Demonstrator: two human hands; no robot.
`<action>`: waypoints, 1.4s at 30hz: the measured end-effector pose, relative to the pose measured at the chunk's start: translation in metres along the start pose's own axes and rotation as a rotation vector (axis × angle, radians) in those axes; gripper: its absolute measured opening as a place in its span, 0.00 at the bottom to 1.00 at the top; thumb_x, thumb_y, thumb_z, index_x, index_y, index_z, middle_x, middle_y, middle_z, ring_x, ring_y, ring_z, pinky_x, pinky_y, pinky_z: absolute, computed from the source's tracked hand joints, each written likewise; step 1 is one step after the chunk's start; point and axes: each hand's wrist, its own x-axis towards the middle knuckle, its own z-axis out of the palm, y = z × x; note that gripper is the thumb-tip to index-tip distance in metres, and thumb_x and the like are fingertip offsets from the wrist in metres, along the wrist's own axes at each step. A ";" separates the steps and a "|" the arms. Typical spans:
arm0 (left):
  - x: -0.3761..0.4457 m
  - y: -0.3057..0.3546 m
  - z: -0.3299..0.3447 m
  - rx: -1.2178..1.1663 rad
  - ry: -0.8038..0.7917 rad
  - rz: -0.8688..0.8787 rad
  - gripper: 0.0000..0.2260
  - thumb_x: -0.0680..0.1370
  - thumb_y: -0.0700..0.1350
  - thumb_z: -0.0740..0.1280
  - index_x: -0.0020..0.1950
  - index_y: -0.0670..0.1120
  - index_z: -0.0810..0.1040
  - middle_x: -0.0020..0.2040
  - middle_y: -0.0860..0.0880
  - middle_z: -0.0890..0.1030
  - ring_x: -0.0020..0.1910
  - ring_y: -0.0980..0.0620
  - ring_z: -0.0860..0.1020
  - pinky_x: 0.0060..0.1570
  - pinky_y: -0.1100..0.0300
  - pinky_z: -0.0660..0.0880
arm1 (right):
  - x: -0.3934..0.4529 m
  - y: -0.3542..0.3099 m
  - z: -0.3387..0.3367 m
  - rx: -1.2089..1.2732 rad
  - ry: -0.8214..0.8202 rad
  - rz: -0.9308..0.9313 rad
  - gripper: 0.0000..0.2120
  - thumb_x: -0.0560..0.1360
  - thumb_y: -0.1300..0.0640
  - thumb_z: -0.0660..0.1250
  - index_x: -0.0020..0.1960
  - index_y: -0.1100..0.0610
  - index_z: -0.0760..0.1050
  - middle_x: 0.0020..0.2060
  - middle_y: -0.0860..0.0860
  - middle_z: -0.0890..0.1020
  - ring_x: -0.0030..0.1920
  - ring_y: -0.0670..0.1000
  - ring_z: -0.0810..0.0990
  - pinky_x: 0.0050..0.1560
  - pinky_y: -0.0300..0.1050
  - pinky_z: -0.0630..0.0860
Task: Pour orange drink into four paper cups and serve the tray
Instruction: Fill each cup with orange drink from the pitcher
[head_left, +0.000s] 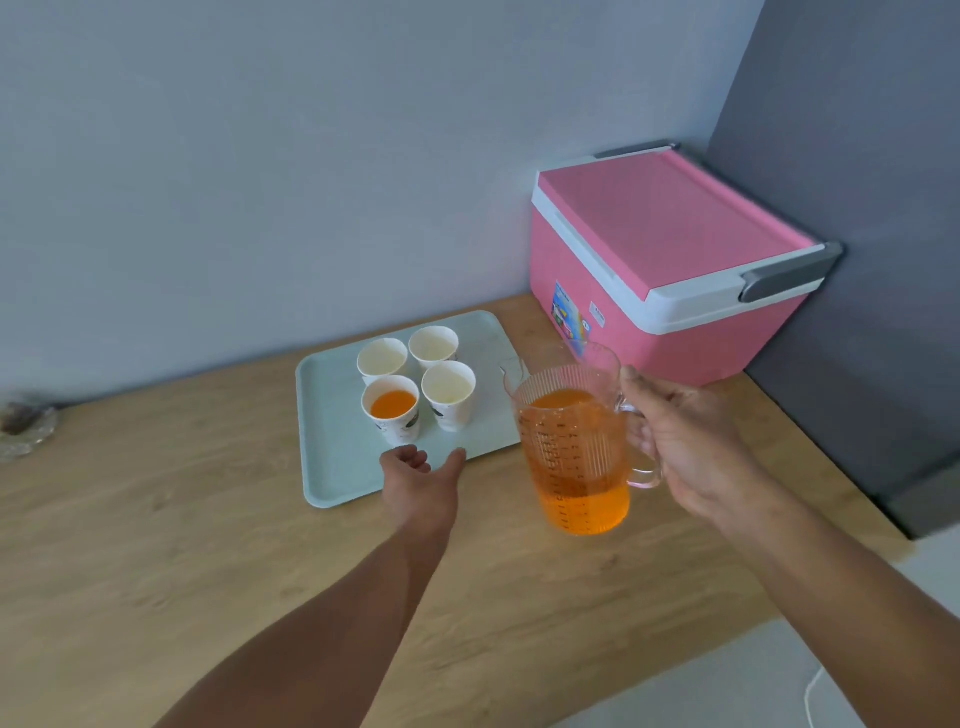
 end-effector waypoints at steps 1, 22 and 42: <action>-0.004 0.001 0.007 -0.018 -0.009 -0.015 0.29 0.69 0.52 0.80 0.63 0.49 0.70 0.60 0.51 0.78 0.57 0.52 0.77 0.54 0.57 0.72 | 0.001 -0.001 -0.004 -0.017 -0.004 0.001 0.11 0.82 0.51 0.70 0.48 0.58 0.86 0.35 0.50 0.77 0.26 0.43 0.65 0.33 0.41 0.65; 0.042 0.042 0.101 -0.286 0.238 -0.350 0.43 0.47 0.66 0.74 0.58 0.54 0.67 0.53 0.53 0.77 0.53 0.45 0.80 0.54 0.44 0.80 | 0.021 -0.014 -0.063 -0.164 -0.040 0.031 0.19 0.80 0.46 0.70 0.55 0.64 0.85 0.42 0.56 0.74 0.33 0.45 0.69 0.44 0.46 0.72; -0.007 0.027 0.042 0.190 -0.057 0.382 0.27 0.71 0.58 0.78 0.65 0.52 0.73 0.57 0.53 0.79 0.59 0.47 0.77 0.54 0.52 0.74 | -0.015 -0.029 -0.028 -0.409 -0.021 -0.093 0.16 0.83 0.46 0.67 0.39 0.48 0.82 0.20 0.38 0.71 0.23 0.40 0.71 0.36 0.38 0.68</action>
